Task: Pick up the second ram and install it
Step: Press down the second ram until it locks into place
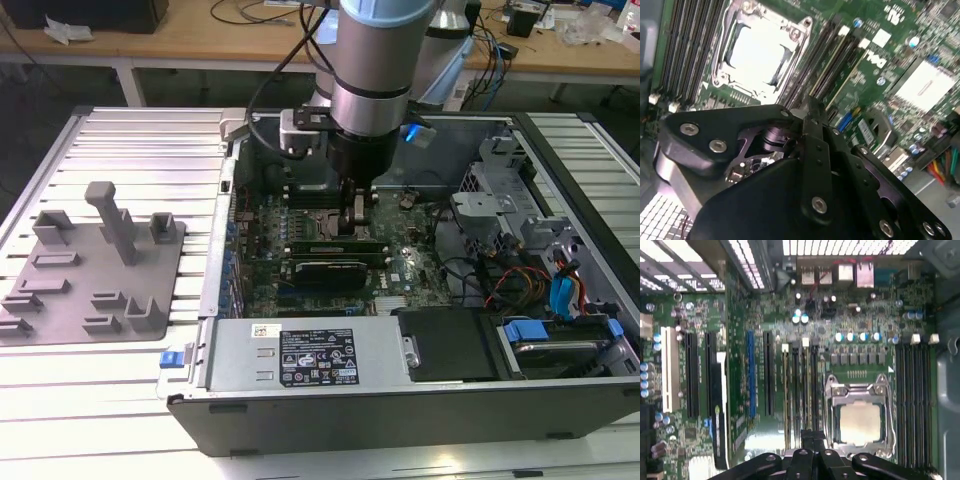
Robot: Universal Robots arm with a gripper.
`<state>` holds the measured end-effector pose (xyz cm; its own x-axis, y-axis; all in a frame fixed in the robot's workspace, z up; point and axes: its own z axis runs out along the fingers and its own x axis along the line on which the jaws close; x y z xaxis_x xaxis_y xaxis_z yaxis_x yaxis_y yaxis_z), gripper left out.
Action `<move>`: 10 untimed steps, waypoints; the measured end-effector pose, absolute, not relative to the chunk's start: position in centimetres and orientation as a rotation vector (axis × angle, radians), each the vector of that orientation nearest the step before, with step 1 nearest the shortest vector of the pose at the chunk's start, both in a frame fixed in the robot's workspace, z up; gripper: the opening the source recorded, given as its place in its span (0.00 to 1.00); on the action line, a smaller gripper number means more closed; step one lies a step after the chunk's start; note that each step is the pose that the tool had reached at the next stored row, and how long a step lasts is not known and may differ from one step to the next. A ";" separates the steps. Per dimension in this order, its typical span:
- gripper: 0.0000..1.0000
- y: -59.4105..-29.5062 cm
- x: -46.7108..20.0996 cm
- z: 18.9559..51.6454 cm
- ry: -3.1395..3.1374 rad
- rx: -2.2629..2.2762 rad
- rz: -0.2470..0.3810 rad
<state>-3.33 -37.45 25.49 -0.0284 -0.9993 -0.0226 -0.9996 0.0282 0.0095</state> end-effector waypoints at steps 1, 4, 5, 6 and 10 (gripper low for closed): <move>0.08 -37.4 -3.8 25.5 2.245 -2.183 0.035; 0.08 -37.4 -5.1 25.5 2.245 -2.183 0.035; 0.08 -37.4 -5.3 25.5 2.245 -2.183 0.035; 0.08 -37.4 -5.6 25.5 2.245 -2.183 0.035; 0.08 -37.4 -6.5 25.4 2.245 -2.183 0.035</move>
<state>-6.52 -37.44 25.42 -0.0284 -0.9993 -0.0227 -0.9996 0.0282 0.0089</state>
